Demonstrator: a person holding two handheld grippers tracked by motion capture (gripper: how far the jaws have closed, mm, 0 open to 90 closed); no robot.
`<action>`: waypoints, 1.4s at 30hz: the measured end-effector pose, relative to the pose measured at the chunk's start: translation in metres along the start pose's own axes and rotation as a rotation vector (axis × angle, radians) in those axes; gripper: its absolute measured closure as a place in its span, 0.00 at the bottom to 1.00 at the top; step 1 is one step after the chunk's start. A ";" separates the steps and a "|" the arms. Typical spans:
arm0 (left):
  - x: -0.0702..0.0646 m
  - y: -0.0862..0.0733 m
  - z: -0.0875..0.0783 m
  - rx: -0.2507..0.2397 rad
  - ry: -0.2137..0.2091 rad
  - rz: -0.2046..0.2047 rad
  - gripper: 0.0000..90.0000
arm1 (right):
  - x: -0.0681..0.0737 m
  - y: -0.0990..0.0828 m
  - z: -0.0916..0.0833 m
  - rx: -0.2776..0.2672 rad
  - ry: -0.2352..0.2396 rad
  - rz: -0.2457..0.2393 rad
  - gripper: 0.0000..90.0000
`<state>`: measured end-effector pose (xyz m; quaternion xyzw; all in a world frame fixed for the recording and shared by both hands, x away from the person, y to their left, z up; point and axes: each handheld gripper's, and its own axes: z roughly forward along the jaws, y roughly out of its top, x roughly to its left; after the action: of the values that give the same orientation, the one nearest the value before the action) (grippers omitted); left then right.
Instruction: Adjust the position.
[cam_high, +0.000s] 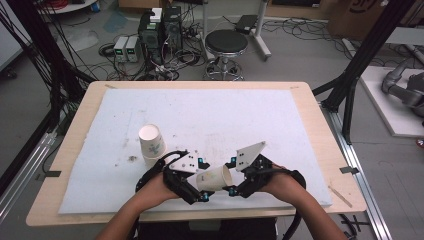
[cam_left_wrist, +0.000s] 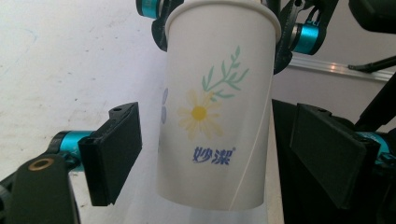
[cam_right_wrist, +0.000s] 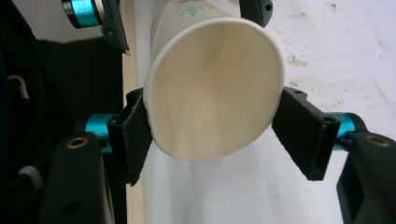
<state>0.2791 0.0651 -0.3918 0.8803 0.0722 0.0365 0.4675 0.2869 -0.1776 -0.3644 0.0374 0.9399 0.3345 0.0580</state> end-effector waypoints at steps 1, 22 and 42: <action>0.000 0.000 0.000 0.008 0.001 0.002 0.19 | 0.000 0.002 0.001 0.014 -0.001 -0.005 0.35; -0.001 0.001 0.012 0.103 0.004 0.018 0.28 | 0.003 0.025 0.013 0.186 0.000 -0.075 0.34; -0.001 -0.001 0.018 0.104 -0.016 0.004 0.37 | 0.005 0.034 0.014 0.218 0.006 -0.098 0.32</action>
<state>0.2806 0.0508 -0.4029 0.9038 0.0687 0.0266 0.4215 0.2847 -0.1424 -0.3539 -0.0035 0.9715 0.2272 0.0671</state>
